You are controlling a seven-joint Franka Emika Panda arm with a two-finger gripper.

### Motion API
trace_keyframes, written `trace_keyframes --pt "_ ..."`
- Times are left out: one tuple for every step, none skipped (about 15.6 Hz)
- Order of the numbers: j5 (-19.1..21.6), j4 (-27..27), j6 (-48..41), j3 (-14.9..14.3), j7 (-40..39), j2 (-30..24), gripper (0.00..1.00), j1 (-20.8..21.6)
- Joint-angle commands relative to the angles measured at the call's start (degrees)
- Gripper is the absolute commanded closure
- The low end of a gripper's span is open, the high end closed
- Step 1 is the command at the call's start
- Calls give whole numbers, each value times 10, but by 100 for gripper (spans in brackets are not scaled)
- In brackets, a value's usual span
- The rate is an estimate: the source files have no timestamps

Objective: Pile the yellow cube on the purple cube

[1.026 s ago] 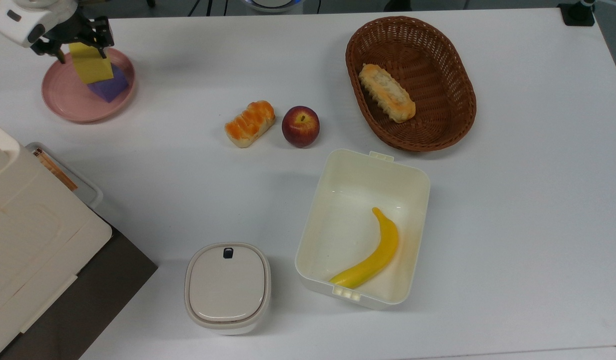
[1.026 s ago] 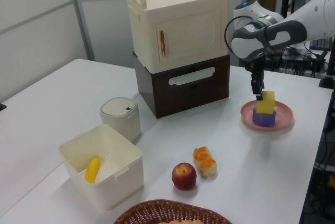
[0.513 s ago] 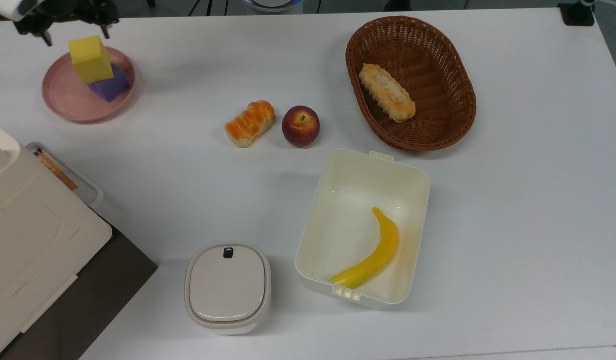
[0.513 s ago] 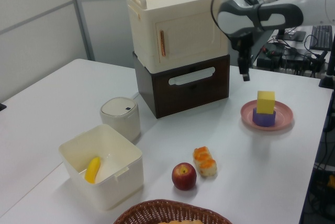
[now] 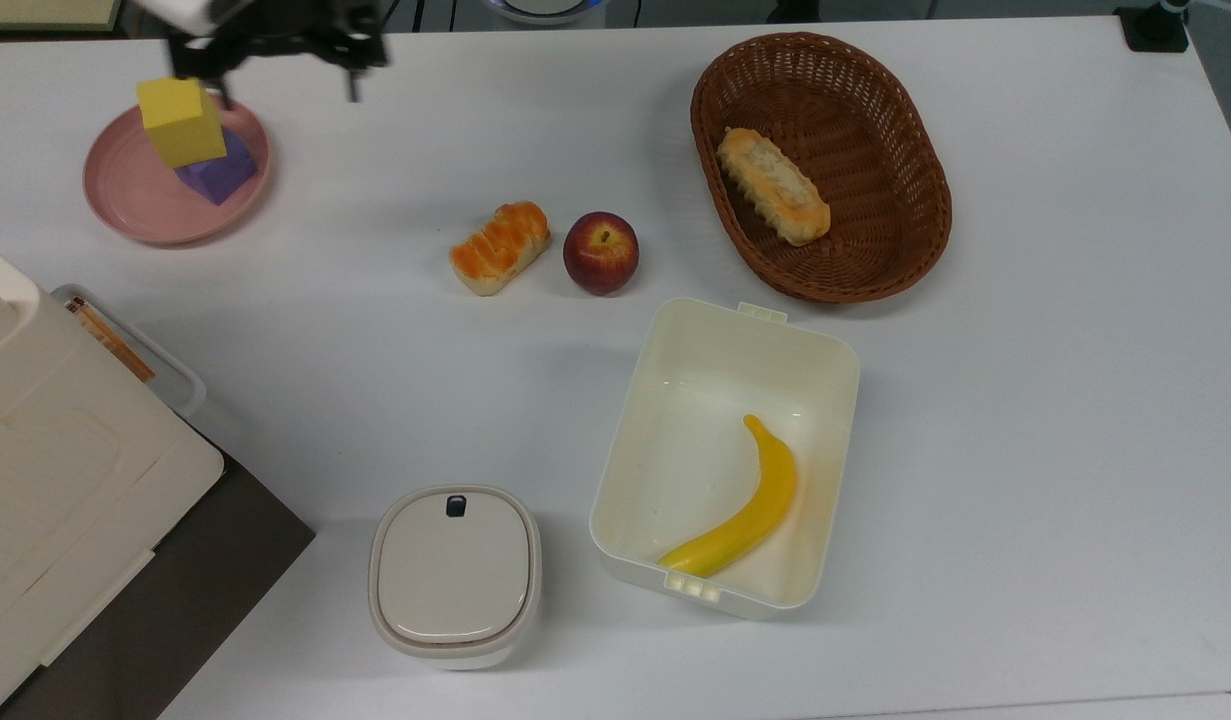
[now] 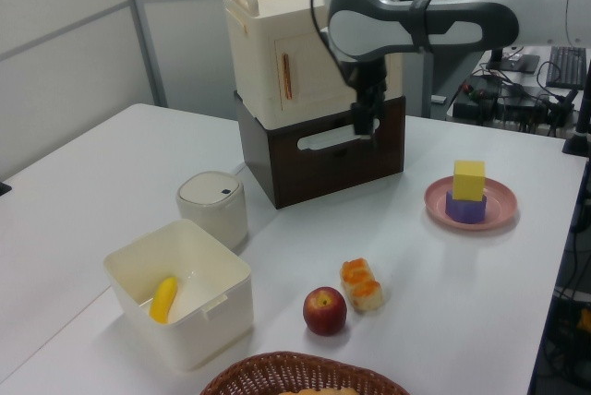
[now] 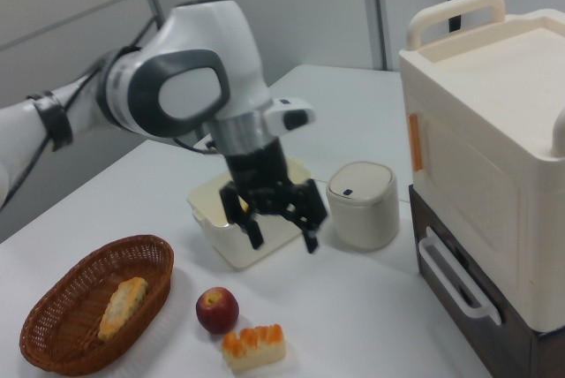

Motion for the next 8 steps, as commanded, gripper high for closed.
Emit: trace_keyframes --pt "20 2 -9 -6 75 -8 0 15" --pt "20 2 1 -6 78 -7 0 15" --pt "21 1 13 -6 79 -7 0 15" --pt "25 2 15 -6 81 -7 0 15" --pt "33 2 12 -6 81 -8 0 15" --pt "36 1 9 -6 76 -10 0 14" --pt "36 1 9 -6 75 -13 0 14" --pt "36 1 8 -7 72 -14 0 14"
